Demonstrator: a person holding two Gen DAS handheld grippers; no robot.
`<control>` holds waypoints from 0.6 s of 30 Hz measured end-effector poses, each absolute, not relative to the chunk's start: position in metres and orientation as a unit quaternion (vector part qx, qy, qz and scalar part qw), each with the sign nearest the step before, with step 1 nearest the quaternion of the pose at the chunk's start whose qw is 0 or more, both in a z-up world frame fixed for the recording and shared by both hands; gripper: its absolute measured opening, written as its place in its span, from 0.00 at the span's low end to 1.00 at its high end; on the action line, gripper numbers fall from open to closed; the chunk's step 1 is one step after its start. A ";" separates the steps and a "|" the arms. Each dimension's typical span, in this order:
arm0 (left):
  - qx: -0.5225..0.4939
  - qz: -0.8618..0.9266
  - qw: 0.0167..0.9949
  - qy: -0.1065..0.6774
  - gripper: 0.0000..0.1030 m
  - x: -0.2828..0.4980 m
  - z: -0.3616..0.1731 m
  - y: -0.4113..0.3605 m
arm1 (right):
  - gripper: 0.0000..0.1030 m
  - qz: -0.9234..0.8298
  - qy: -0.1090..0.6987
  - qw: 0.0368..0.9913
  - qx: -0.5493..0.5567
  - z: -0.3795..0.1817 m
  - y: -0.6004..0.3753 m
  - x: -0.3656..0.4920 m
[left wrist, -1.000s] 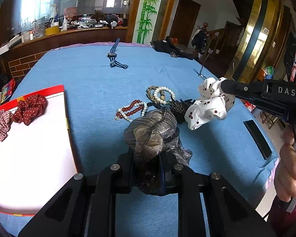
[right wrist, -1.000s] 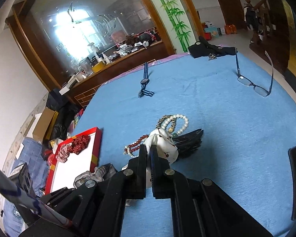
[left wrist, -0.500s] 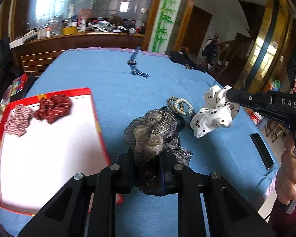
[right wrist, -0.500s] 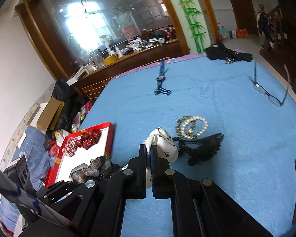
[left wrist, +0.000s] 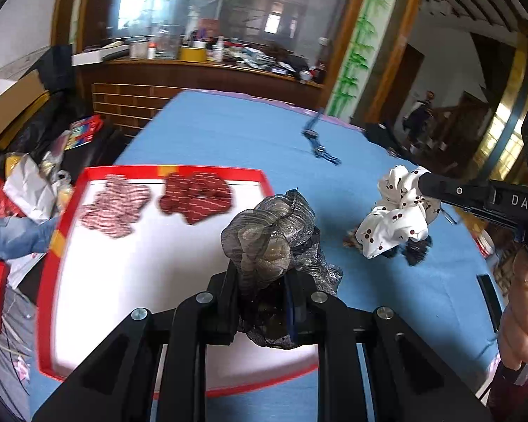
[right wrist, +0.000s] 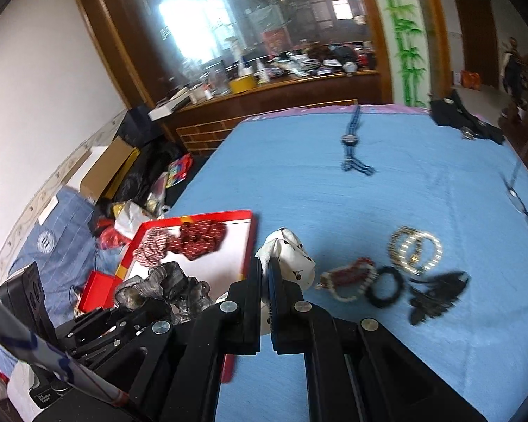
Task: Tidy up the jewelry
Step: 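Carry both scrunchies into the red box and release them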
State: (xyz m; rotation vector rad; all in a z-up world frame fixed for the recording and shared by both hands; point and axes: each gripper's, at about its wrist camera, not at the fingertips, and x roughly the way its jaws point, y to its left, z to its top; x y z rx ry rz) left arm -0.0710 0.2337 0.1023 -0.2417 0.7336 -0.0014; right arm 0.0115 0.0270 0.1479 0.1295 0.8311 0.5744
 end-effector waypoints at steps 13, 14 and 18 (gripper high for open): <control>-0.157 0.077 0.907 0.382 0.19 -0.052 0.079 0.320 | 0.04 0.318 0.417 0.850 0.049 0.126 0.121 0.064; -0.159 0.081 0.906 0.383 0.19 -0.049 0.078 0.324 | 0.04 0.321 0.416 0.849 0.049 0.125 0.127 0.067; -0.164 0.092 0.902 0.388 0.19 -0.037 0.075 0.336 | 0.04 0.320 0.406 0.855 0.044 0.117 0.147 0.078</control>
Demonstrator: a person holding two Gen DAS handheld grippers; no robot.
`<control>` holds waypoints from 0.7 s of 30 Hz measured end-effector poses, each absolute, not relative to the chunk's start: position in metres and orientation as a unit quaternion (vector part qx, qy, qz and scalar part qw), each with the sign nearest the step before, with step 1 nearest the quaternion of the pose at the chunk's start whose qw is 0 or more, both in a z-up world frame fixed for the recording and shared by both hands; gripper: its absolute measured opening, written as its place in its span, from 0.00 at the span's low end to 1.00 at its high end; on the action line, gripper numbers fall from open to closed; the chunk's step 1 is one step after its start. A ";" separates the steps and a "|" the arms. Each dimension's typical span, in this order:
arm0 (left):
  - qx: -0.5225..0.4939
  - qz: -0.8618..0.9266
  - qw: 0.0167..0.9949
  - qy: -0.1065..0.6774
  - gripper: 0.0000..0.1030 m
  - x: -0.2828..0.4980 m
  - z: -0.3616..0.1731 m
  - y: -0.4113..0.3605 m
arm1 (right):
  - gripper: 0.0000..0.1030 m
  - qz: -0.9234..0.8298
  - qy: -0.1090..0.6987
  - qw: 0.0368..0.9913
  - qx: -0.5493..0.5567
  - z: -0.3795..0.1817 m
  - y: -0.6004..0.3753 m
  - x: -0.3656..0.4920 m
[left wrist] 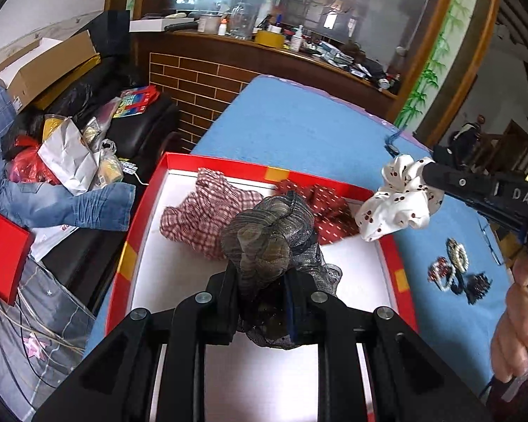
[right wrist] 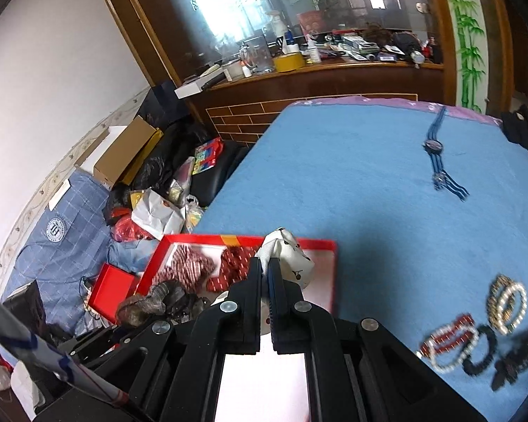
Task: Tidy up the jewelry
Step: 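Carry both scrunchies into the red box and release them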
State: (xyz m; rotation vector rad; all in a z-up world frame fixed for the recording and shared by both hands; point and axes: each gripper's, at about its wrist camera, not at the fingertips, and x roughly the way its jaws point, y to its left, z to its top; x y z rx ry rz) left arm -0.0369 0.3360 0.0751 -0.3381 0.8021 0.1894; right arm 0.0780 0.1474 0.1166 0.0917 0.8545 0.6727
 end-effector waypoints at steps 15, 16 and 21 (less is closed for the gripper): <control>-0.158 0.108 0.890 0.414 0.27 -0.021 0.056 0.342 | 0.04 0.279 0.463 0.841 -0.014 0.059 0.164 0.097; -0.158 0.109 0.890 0.414 0.30 -0.021 0.056 0.342 | 0.04 0.274 0.466 0.841 -0.019 0.057 0.164 0.097; -0.163 0.104 0.892 0.409 0.38 -0.023 0.058 0.341 | 0.06 0.276 0.474 0.836 0.001 0.055 0.150 0.099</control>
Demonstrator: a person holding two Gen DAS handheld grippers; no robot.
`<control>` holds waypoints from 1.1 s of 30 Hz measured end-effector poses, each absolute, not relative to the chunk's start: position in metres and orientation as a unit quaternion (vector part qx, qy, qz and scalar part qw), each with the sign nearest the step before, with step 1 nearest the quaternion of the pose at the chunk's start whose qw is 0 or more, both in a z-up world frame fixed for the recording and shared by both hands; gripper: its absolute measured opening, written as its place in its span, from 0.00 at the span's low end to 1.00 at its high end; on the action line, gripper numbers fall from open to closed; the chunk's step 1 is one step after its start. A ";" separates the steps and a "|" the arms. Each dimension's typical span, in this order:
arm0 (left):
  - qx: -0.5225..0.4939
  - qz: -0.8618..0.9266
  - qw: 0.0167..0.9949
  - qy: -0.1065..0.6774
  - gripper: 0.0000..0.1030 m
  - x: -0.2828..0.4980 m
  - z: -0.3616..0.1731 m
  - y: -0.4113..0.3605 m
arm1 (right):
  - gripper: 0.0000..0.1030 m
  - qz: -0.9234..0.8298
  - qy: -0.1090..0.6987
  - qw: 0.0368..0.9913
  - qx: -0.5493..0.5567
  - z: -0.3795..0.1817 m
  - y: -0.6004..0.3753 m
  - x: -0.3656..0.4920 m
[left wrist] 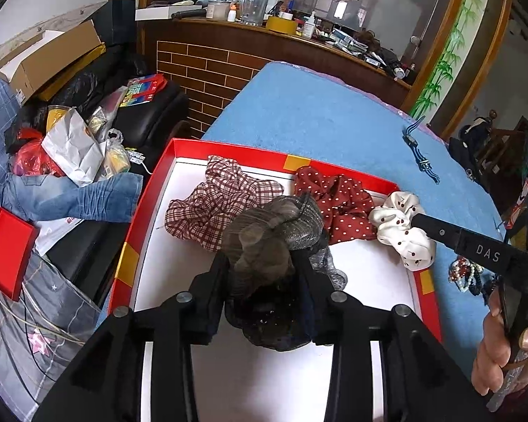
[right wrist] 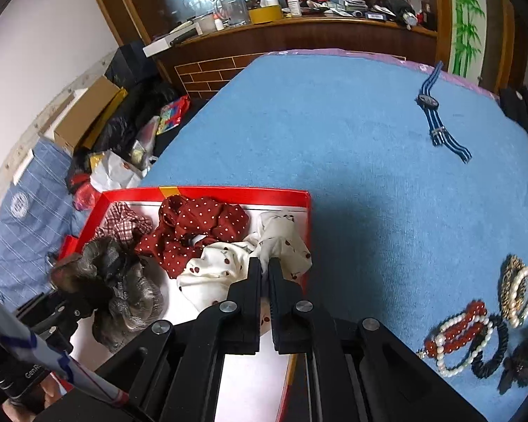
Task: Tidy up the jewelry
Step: 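Carry both scrunchies into the red box and release them, then move the right tool to the black hair claw and grasp it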
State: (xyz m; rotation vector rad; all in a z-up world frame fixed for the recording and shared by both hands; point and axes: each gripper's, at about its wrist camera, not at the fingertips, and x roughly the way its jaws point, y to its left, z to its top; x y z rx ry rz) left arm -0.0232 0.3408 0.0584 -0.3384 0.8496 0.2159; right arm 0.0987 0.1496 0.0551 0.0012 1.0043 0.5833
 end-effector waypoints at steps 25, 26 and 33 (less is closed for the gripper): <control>-0.109 0.022 0.919 0.378 0.45 -0.039 0.103 0.243 | 0.25 0.232 0.444 0.861 0.083 0.091 0.030 0.062; -0.105 0.016 0.919 0.379 0.46 -0.038 0.103 0.237 | 0.25 0.214 0.451 0.862 0.085 0.087 0.018 0.068; -0.077 -0.012 0.921 0.381 0.51 -0.037 0.106 0.193 | 0.25 0.154 0.499 0.844 0.124 0.059 -0.047 0.085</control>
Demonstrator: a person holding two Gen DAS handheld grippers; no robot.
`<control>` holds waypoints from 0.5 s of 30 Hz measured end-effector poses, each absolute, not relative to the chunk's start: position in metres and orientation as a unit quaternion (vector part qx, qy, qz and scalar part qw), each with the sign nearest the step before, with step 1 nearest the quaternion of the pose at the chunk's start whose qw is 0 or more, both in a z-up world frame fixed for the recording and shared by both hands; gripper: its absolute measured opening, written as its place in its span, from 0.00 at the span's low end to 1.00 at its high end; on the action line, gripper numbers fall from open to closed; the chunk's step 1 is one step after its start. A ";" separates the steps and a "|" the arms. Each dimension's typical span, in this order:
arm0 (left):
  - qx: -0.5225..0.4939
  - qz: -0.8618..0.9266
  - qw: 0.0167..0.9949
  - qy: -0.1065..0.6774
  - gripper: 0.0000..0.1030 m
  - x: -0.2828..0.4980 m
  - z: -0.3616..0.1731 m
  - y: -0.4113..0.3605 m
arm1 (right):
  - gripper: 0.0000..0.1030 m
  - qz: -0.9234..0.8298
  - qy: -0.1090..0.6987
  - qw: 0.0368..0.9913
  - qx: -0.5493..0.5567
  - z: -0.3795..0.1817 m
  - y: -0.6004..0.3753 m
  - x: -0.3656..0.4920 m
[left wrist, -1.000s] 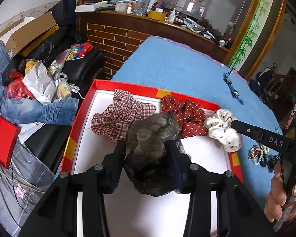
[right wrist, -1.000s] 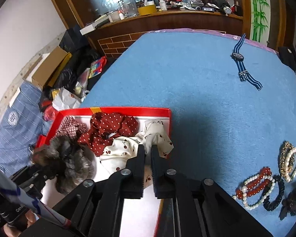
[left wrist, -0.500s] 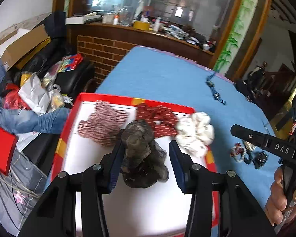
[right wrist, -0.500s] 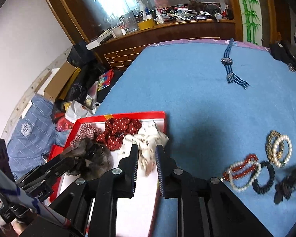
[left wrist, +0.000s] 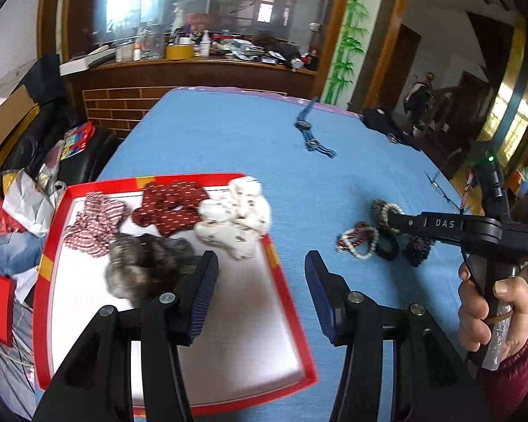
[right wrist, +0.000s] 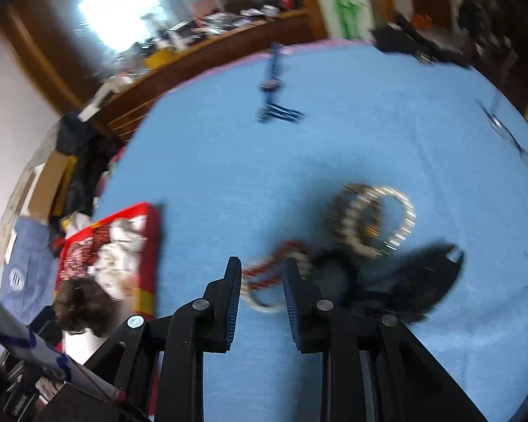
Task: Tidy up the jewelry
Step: 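Move the right tool to the black hair claw and grasp it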
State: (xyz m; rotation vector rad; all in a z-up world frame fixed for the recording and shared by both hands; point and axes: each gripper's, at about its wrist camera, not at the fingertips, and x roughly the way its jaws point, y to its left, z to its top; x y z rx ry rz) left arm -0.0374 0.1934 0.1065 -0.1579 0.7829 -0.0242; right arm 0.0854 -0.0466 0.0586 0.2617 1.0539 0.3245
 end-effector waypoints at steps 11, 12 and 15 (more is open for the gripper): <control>-0.051 -0.034 0.917 0.395 0.53 -0.029 0.103 0.157 | 0.25 0.090 0.500 0.852 0.126 0.056 -0.126 0.056; -0.048 -0.039 0.915 0.398 0.53 -0.027 0.101 0.152 | 0.25 0.083 0.495 0.855 0.132 0.058 -0.136 0.052; -0.038 -0.057 0.910 0.409 0.54 -0.021 0.095 0.133 | 0.25 0.078 0.478 0.861 0.157 0.065 -0.165 0.042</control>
